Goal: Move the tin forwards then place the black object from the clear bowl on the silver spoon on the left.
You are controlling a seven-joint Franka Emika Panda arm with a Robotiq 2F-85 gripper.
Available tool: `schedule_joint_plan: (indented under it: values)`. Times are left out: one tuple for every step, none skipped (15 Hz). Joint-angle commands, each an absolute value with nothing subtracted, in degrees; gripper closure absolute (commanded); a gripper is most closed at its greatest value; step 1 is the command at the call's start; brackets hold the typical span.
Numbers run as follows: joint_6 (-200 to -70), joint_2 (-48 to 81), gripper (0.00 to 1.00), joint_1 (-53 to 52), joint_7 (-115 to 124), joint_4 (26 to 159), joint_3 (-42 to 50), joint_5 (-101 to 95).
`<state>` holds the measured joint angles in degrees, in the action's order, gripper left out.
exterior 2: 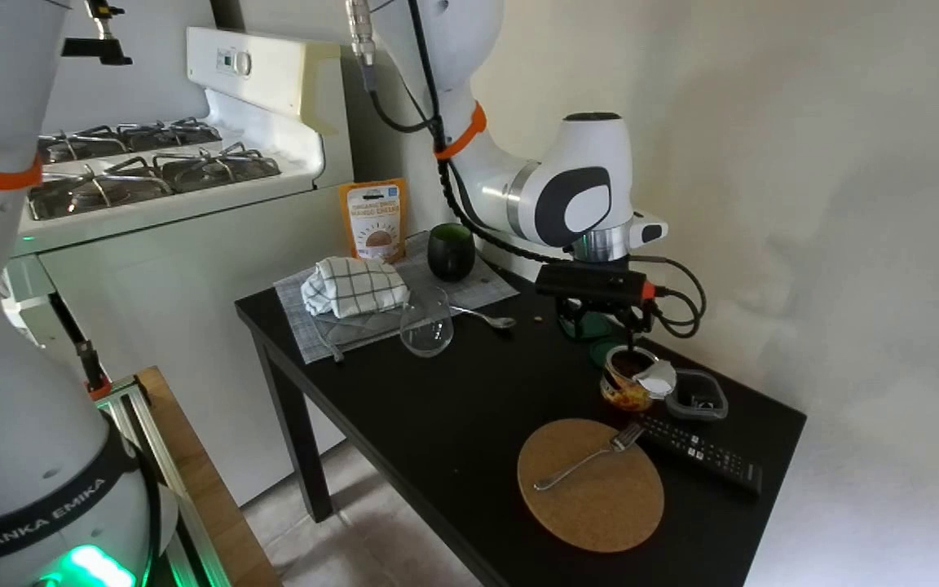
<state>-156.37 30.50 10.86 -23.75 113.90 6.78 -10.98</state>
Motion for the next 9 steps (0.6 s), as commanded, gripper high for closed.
schedule_joint_plan:
  values:
    - [-156.3,34.6,0.42,12.9,-23.9,110.2,4.6,-10.2]
    - [-156.2,34.9,0.51,13.1,-23.9,109.8,4.4,-10.2]
    - [-156.0,35.2,0.60,13.5,-24.2,109.4,4.0,-10.1]
    - [-156.0,35.5,0.67,13.6,-24.2,108.8,3.9,-10.2]
    - [-156.0,35.3,0.74,13.6,-24.3,108.7,3.8,-10.4]
    - [-155.8,35.2,0.83,13.8,-24.6,108.5,3.6,-10.5]
    - [-155.2,35.1,0.89,13.9,-24.9,108.2,3.4,-10.5]
    - [-154.8,35.1,0.98,14.1,-25.2,108.1,3.0,-10.3]
    - [-153.0,35.0,0.99,14.7,-26.1,107.9,2.1,-9.7]
